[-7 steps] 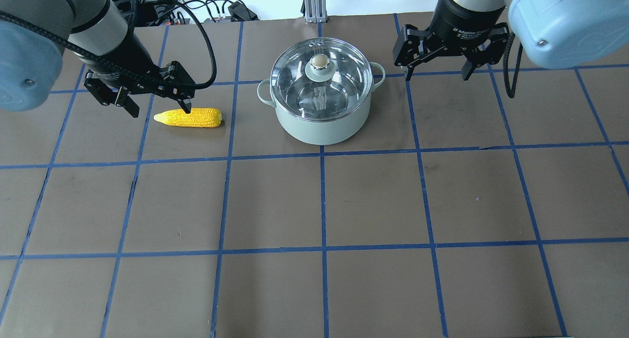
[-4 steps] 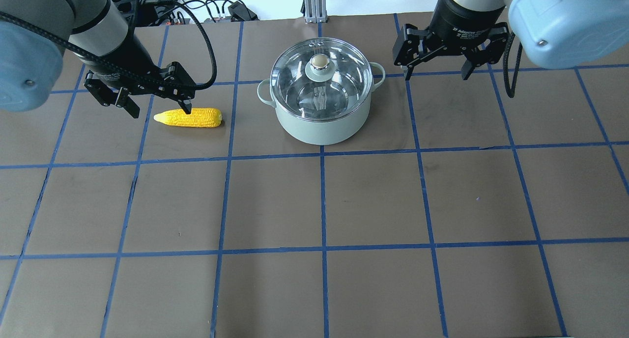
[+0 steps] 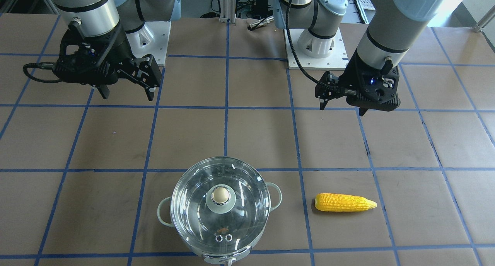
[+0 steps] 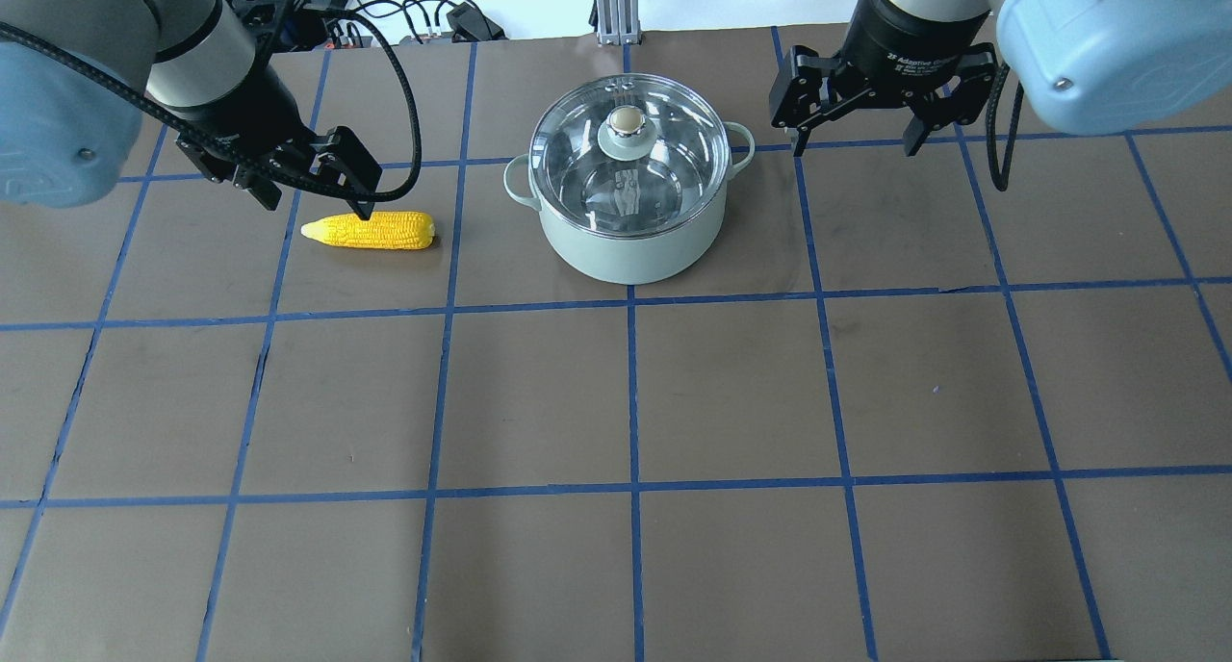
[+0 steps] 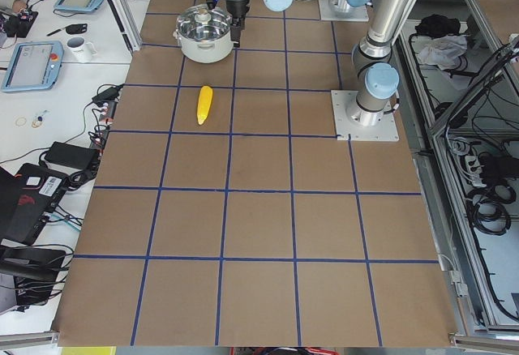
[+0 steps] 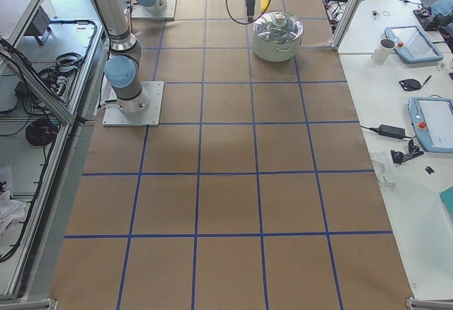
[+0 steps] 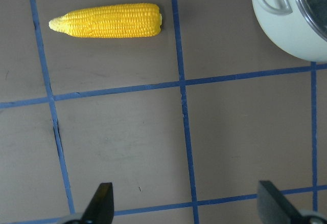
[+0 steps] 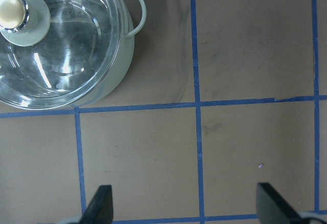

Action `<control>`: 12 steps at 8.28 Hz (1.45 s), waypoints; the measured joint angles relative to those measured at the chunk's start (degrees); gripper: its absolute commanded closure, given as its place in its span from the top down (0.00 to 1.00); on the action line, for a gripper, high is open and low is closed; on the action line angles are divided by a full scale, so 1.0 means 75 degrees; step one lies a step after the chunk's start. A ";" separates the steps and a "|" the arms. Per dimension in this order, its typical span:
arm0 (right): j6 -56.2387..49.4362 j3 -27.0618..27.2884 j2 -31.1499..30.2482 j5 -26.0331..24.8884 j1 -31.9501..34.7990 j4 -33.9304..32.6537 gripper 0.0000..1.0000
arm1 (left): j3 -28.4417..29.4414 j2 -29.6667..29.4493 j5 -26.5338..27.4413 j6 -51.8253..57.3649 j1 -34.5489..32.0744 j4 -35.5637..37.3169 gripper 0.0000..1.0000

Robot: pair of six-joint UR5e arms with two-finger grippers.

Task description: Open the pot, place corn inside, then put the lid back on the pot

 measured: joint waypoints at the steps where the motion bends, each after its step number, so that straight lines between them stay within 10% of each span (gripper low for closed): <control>1: 0.0000 0.0000 -0.0001 0.0007 -0.0003 0.0000 1.00 | 0.0013 -0.0220 0.0010 0.0825 0.0044 0.0364 1.00; 9: 0.0018 -0.0066 0.0186 0.0079 -0.0031 -0.0602 1.00 | -0.0015 -0.2260 -0.0401 0.8076 0.1315 0.2239 1.00; 12: 0.0089 -0.1183 0.1380 0.0201 0.0156 -0.0846 1.00 | -0.0014 -0.2883 -0.0474 0.9246 0.1407 0.3085 1.00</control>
